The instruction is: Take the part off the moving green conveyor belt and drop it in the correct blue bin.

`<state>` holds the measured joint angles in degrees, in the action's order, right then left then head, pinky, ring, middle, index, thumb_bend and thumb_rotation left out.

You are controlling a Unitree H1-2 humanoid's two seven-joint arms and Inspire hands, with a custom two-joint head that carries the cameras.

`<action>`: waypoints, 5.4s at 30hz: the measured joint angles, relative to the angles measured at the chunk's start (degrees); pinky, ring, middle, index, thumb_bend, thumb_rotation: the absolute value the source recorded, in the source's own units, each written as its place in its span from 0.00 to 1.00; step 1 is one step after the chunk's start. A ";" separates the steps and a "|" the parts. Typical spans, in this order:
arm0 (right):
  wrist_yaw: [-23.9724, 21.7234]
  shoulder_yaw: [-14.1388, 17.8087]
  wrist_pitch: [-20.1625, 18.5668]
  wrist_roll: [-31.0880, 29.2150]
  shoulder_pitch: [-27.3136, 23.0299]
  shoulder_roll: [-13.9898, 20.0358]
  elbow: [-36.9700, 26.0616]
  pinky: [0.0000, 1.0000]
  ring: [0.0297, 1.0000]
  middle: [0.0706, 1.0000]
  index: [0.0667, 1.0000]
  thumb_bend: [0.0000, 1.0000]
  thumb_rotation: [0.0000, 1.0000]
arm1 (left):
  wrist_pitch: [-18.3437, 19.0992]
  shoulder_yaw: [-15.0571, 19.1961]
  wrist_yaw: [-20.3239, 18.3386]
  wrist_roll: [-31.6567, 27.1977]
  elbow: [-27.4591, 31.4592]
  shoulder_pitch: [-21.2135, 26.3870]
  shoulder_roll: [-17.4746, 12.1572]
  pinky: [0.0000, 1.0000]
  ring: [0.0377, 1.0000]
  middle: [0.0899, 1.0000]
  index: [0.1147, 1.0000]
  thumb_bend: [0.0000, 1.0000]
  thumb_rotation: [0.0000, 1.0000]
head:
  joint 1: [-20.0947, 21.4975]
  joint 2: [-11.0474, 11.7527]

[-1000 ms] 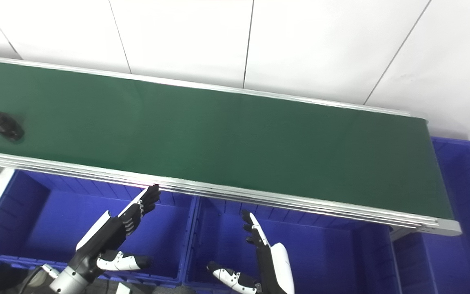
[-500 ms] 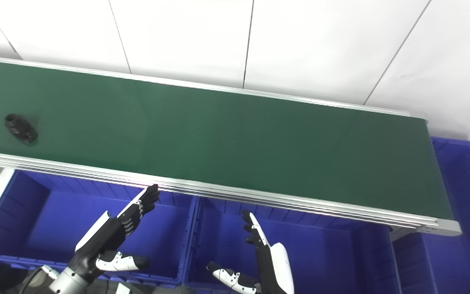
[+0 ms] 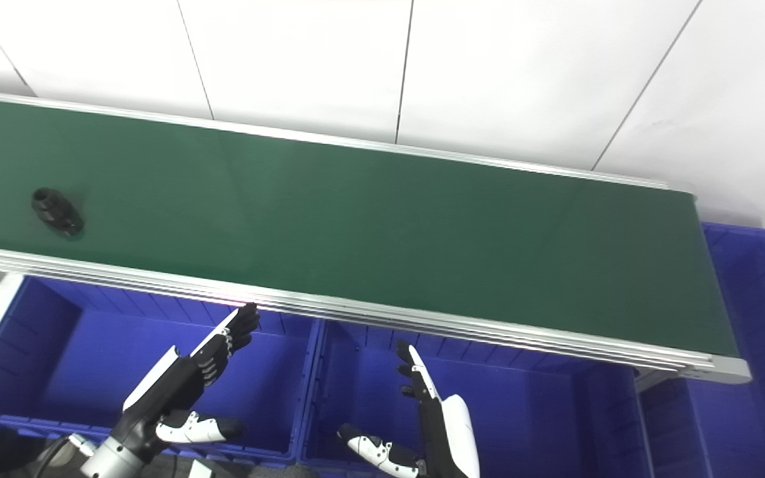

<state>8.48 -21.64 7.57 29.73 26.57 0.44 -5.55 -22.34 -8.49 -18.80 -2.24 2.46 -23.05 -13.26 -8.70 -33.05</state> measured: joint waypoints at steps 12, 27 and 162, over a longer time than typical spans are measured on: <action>0.07 1.41 5.94 -3.85 -2.01 2.16 4.46 0.85 0.93 0.95 0.99 0.64 0.23 | -2.04 -1.65 1.71 4.18 -2.90 1.91 2.45 0.92 0.98 1.00 0.95 0.77 0.41 | -7.12 4.39; -0.88 5.93 7.79 -6.03 -6.73 2.75 -7.32 0.89 0.95 0.98 1.00 0.56 0.26 | -2.12 -2.83 4.39 6.10 -5.69 3.81 2.44 0.90 0.97 0.99 0.96 0.80 0.42 | -4.48 5.54; -17.84 -21.34 -22.85 19.65 -59.13 1.67 29.18 0.21 0.28 0.36 0.48 0.52 0.00 | -2.16 0.69 -3.33 -0.46 -0.73 3.33 2.29 0.94 1.00 1.00 1.00 0.74 0.50 | 19.51 -7.03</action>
<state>-9.36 -42.98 -15.27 49.38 -32.56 2.11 23.63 -24.51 -7.80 -22.13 -2.70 1.73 -19.72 -10.96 10.81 -40.08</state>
